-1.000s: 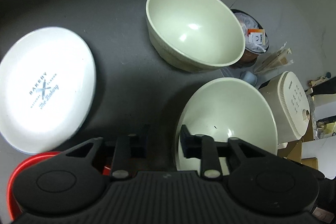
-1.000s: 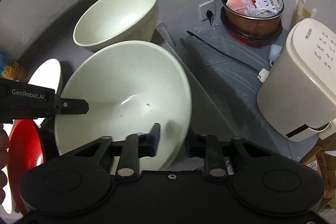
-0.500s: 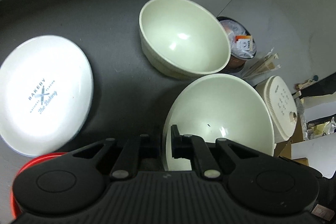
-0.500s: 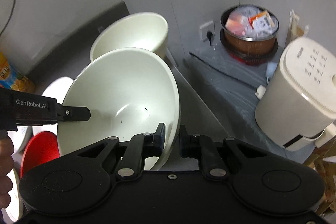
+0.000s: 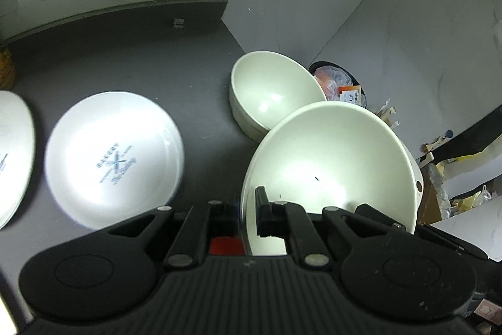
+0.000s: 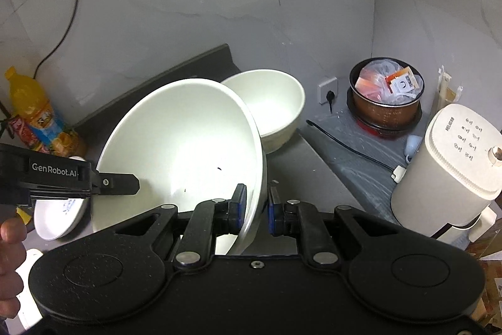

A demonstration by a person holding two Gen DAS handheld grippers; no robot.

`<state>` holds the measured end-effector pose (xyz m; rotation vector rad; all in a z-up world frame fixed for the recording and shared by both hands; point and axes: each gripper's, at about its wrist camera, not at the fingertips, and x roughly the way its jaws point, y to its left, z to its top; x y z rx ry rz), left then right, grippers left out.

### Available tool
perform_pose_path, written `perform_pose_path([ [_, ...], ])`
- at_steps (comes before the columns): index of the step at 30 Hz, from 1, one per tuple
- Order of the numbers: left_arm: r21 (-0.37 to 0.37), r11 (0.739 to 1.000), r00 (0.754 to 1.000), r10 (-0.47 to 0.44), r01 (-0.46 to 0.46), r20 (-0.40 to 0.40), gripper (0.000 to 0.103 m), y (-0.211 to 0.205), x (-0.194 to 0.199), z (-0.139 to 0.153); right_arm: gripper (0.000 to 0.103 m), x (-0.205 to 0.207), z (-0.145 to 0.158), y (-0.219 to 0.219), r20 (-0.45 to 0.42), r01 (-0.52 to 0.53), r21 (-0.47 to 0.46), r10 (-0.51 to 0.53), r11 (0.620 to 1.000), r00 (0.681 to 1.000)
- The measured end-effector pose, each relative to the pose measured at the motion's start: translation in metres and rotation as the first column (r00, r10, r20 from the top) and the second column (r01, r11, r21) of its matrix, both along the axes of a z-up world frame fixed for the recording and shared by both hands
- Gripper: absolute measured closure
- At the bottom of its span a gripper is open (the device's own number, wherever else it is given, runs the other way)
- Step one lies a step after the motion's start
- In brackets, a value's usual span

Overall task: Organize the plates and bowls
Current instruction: 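Carry the cream bowl with the right tool and lower it into the red bowl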

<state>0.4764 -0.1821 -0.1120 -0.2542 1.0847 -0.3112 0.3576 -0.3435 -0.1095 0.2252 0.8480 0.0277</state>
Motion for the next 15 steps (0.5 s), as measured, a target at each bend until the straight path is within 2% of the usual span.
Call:
perform_pose_path([
  [15,0.005,1.000,0.999,0.026,-0.027,0.023,0.095,0.062,-0.052,0.019,0.089,-0.040,0.014,0.054,0.001,-0.022,0.006,0.022,1.000,1.000],
])
